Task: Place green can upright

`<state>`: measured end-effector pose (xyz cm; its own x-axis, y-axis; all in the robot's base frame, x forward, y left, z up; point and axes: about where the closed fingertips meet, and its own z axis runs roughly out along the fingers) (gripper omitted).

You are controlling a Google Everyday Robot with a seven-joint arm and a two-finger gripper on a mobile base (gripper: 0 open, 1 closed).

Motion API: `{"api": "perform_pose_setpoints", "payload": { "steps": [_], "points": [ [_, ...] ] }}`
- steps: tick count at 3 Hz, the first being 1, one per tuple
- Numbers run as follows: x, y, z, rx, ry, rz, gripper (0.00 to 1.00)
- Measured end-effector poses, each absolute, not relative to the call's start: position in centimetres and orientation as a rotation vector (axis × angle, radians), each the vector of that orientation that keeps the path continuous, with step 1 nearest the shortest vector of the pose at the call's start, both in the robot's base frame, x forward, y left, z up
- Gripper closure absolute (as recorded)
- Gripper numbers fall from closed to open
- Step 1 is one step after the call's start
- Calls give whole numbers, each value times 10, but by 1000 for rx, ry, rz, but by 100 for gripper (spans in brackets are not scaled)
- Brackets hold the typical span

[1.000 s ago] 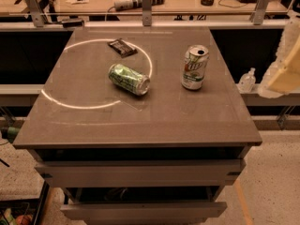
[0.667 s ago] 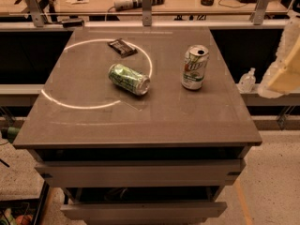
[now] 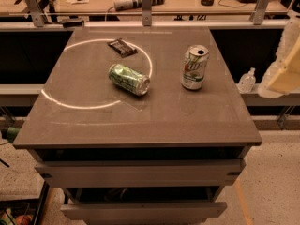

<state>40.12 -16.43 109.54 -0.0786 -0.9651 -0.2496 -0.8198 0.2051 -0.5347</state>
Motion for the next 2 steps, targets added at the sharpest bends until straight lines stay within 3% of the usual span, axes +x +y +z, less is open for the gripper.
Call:
{"api": "perform_pose_setpoints", "payload": {
  "steps": [2],
  "points": [
    [401,-164,1095,-1653,1936,-345,0]
  ]
}}
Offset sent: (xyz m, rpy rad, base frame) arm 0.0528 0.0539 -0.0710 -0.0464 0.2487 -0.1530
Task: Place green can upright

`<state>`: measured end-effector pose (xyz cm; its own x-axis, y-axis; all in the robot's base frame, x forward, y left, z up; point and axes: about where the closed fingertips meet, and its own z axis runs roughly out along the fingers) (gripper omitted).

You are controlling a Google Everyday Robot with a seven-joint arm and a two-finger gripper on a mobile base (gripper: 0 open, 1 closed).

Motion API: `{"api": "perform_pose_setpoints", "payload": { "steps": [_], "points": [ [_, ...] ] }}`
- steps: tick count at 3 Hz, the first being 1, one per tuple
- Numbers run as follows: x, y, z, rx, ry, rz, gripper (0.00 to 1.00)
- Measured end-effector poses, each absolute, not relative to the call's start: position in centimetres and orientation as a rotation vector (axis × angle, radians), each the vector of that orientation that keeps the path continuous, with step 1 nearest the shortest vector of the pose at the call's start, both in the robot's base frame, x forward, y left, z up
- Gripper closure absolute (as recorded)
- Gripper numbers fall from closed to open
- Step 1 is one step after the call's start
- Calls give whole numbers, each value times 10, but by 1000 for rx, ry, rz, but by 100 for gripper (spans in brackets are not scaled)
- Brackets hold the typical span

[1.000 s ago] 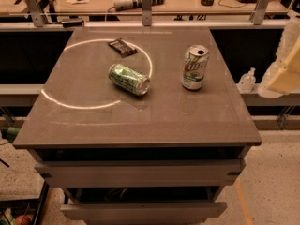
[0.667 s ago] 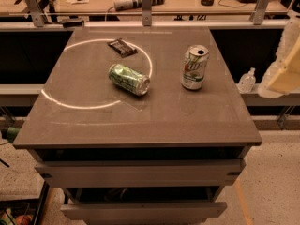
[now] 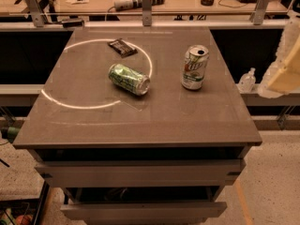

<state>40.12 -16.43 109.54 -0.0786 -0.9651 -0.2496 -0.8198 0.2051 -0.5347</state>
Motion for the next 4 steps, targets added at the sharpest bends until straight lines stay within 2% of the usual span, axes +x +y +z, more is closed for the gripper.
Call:
{"api": "perform_pose_setpoints", "payload": {
  "steps": [4],
  "points": [
    [401,-164,1095,-1653,1936,-344,0]
  ]
}}
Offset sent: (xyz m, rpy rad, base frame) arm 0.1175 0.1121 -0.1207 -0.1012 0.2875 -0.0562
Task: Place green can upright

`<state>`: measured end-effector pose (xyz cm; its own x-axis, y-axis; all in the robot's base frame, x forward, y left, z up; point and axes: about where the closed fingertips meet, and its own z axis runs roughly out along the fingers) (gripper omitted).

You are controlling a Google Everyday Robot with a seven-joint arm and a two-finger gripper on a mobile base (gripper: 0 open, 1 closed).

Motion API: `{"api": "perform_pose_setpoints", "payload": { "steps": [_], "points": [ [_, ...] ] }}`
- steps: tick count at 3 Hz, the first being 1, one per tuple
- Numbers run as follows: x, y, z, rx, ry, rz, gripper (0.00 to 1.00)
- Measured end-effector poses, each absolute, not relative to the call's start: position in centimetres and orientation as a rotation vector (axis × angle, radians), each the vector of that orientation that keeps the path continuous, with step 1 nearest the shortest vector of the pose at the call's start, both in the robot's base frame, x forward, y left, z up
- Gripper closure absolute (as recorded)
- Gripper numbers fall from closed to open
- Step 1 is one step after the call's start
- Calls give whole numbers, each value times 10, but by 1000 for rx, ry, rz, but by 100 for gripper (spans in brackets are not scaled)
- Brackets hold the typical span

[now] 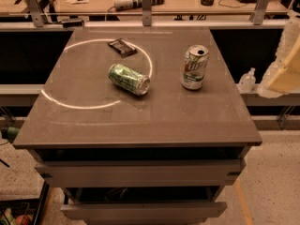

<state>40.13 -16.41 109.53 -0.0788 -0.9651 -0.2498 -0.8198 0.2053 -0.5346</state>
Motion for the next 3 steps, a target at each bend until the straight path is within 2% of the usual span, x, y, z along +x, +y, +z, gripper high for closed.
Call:
{"api": "perform_pose_setpoints", "payload": {
  "steps": [3],
  "points": [
    [401,-164,1095,-1653,1936,-344,0]
  ]
}}
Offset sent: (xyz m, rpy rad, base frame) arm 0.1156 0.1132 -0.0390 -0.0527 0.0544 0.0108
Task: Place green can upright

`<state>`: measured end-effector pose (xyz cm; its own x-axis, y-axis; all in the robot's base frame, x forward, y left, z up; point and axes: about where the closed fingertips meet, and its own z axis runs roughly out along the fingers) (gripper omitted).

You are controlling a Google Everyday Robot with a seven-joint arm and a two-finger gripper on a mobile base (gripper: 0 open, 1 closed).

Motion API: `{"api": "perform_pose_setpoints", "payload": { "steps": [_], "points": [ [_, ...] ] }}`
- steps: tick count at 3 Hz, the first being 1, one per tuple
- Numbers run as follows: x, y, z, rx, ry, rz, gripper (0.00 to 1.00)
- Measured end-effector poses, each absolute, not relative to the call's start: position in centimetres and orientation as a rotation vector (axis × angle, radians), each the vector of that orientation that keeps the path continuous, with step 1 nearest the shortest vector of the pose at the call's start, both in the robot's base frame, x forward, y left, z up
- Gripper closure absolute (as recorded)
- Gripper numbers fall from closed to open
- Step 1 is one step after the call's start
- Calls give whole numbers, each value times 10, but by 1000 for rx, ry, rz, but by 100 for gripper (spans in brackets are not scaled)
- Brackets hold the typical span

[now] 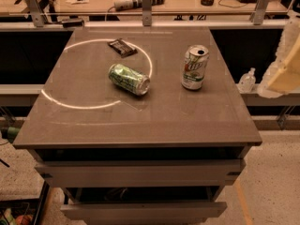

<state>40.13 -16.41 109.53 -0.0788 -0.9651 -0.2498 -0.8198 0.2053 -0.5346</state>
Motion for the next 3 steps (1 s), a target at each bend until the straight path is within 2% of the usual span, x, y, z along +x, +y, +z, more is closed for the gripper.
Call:
{"api": "perform_pose_setpoints", "payload": {
  "steps": [3],
  "points": [
    [401,-164,1095,-1653,1936,-344,0]
  ]
}}
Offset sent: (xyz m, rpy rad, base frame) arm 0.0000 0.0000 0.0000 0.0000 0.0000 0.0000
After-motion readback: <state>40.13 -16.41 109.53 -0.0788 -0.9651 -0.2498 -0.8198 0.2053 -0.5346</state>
